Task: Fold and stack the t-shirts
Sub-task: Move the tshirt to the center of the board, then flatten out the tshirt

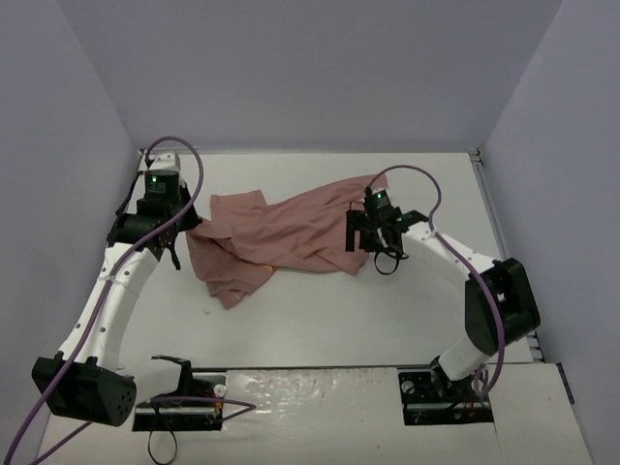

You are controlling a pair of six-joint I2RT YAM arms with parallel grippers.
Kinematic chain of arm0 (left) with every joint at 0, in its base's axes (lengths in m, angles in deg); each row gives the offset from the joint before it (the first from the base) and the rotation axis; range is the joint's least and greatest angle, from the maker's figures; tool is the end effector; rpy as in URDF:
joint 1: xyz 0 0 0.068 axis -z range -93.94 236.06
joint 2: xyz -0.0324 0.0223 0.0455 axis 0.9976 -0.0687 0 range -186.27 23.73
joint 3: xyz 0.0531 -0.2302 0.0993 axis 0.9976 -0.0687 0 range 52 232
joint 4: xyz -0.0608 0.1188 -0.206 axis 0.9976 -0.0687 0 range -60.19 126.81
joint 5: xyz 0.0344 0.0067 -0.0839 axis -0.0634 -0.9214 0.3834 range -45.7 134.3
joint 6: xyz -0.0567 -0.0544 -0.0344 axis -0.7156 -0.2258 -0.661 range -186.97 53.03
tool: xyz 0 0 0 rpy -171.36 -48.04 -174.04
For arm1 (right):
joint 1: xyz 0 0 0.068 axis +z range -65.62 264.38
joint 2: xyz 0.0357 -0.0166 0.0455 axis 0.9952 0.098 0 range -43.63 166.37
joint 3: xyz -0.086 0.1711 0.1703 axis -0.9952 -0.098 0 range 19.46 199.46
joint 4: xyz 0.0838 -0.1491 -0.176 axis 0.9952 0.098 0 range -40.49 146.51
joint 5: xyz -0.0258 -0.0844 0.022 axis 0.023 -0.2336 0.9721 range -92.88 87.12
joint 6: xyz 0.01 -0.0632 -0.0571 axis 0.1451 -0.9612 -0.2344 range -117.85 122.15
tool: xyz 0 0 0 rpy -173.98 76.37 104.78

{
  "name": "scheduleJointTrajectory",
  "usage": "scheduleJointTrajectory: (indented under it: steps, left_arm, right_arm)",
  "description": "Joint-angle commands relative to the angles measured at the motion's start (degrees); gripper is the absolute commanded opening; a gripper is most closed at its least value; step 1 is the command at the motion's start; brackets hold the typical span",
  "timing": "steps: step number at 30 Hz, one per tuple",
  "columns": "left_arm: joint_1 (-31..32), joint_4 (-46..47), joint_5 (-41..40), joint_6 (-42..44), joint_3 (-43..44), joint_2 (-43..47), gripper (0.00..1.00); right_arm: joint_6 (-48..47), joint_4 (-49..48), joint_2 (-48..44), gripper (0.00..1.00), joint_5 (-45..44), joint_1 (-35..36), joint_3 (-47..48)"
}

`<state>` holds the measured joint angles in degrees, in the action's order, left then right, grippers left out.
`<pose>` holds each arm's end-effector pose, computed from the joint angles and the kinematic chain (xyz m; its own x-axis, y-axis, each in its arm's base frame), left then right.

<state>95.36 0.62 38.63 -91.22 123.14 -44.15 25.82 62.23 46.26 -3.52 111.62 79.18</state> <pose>0.2739 -0.0372 0.3339 -0.5216 -0.3288 -0.7873 -0.1484 0.9437 -0.2958 0.3171 0.1622 0.1959 -0.7349 0.0731 -0.6742 -0.1697 0.9427 0.2872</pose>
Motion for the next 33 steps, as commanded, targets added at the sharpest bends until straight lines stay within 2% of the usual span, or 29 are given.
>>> scheduleJointTrajectory:
  steps: [1,6,18,22,25,31,33]
  left_arm:
    - [-0.2,4.3,0.9,-0.1,-0.1,0.8,0.00]
    - [-0.2,4.3,1.4,0.1,-0.5,0.6,0.00]
    - [0.0,3.9,2.5,0.3,-0.1,0.4,0.00]
    - [0.0,3.6,2.3,0.6,-0.1,0.4,0.00]
    - [-0.1,3.4,2.3,0.8,0.1,0.5,0.00]
    - [0.0,3.1,2.0,1.0,-0.1,1.0,0.00]
    - [0.0,3.0,1.8,1.0,-0.3,1.2,0.00]
  right_arm:
    - [5.9,-5.3,-4.4,0.79,-3.2,4.0,-4.1]
    - [6.4,-7.9,-2.1,0.78,-3.6,5.2,-6.2]
    - [10.4,-9.5,2.9,0.57,-4.0,8.0,-6.9]
    - [10.6,-9.7,3.7,0.46,-6.1,8.0,-7.4]
    - [10.1,-9.6,3.9,0.33,-8.9,8.0,-7.4]
    - [11.0,-9.5,5.2,0.27,-10.0,8.0,-8.2]
    - [11.3,-9.5,6.1,0.17,-10.5,8.0,-8.5]
